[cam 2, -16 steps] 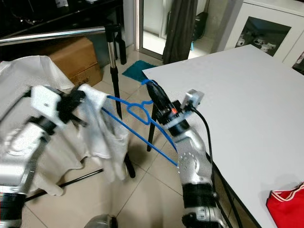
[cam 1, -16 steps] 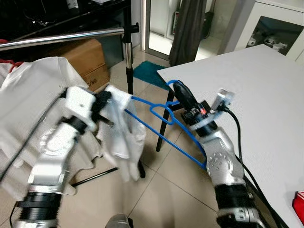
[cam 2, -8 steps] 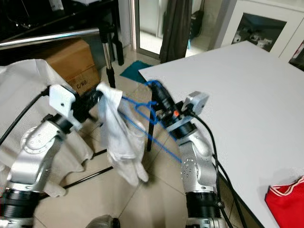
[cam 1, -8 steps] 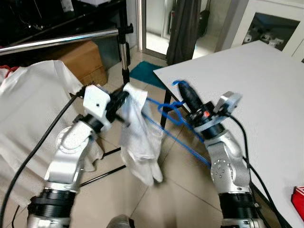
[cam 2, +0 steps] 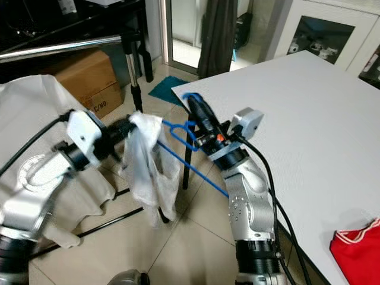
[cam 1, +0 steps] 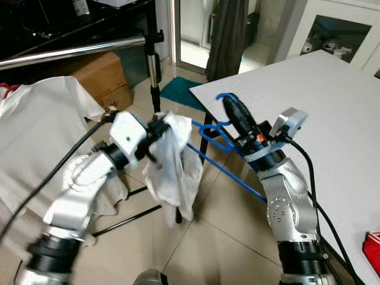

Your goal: Hang hanger

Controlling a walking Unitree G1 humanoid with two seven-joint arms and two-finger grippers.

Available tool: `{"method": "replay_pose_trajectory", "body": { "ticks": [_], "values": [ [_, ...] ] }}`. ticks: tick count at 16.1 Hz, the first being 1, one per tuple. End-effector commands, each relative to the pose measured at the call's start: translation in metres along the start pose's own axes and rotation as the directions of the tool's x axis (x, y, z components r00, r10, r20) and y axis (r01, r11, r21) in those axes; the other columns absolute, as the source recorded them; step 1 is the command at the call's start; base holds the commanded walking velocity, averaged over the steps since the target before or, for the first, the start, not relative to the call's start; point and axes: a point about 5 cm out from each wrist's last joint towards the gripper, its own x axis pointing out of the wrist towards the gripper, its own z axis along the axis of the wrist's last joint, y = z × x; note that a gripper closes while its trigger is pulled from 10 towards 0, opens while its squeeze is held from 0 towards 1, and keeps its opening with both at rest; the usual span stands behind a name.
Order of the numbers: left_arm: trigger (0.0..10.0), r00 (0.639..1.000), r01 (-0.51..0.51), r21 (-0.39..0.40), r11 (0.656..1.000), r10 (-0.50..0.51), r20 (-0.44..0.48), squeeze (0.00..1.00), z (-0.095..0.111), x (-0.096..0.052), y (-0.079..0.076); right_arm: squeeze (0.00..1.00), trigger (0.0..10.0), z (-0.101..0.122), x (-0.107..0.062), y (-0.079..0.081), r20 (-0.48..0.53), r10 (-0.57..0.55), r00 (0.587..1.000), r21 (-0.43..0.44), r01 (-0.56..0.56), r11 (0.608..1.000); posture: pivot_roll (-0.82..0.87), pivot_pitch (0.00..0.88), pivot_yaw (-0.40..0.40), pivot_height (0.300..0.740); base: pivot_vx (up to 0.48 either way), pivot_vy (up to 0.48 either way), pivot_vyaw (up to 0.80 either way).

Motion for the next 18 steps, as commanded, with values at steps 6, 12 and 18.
{"method": "replay_pose_trajectory", "body": {
  "ticks": [6, 12, 18],
  "values": [
    [10.0, 0.979, 0.151, 0.176, 0.973, -0.121, -0.166, 0.0, 0.018, -0.04, 0.063, 0.0, 10.0, 0.014, 0.008, -0.011, -0.003, 0.095, 0.996, -0.034, -0.095, 0.995, 0.04, 0.0, 0.012, 0.74, 0.0, 0.0, 0.0],
    [10.0, 0.99, 0.119, 0.165, 0.979, -0.104, -0.096, 0.0, 0.013, -0.03, 0.067, 0.0, 10.0, -0.002, 0.007, 0.009, -0.04, 0.245, 0.969, 0.087, -0.241, 0.967, 0.05, 0.0, -0.004, 0.74, 0.0, 0.0, 0.0],
    [10.0, 0.97, 0.207, 0.186, 0.96, -0.178, -0.164, 0.0, 0.005, -0.035, 0.068, 0.0, 10.0, 0.001, 0.015, -0.006, -0.058, 0.245, 0.968, 0.057, -0.242, 0.969, 0.06, 0.0, -0.004, 0.74, 0.0, 0.0, -0.09]
  ]
}}
